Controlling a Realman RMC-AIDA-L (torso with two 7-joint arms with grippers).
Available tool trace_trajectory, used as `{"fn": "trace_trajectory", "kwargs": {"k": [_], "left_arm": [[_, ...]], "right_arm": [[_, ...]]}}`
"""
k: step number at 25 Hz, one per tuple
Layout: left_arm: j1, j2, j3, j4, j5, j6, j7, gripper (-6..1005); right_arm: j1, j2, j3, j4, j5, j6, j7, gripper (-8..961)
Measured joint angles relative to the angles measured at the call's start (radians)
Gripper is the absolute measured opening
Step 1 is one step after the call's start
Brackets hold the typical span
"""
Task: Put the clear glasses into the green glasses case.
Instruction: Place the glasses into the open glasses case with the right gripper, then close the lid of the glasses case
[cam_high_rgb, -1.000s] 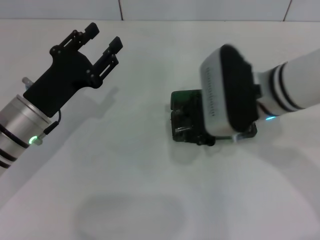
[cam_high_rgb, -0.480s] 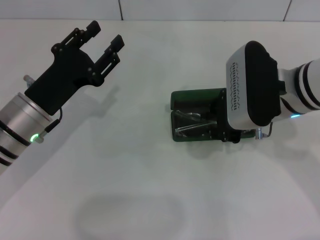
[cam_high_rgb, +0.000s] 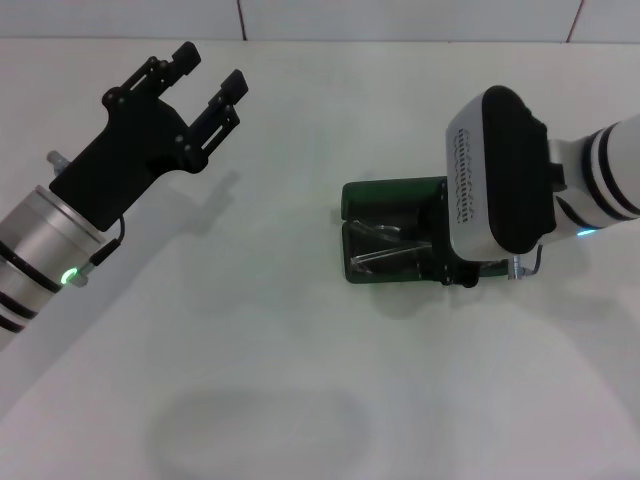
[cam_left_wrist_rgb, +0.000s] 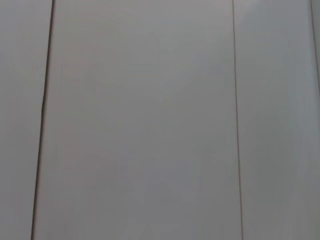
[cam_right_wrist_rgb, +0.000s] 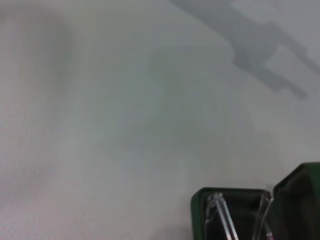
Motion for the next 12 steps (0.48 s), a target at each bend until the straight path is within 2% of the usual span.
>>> {"fn": "trace_trajectory", "kwargs": {"k": [8, 10, 12], "left_arm": [[0.004, -0.003, 0.002, 0.003, -0.001, 0.001, 0.000, 602], [0.003, -0.003, 0.002, 0.001, -0.001, 0.001, -0.004, 601], [0.000, -0.002, 0.002, 0.003, 0.001, 0.001, -0.008, 601]], "right_arm": [[-0.111, -0.005, 0.038, -0.137, 0.039, -0.023, -0.036, 347], [-0.130, -0.007, 0.080, -0.142, 0.102, -0.076, -0.086, 350], [-0.148, -0.008, 0.170, -0.134, 0.208, -0.175, -0.163, 353]]}}
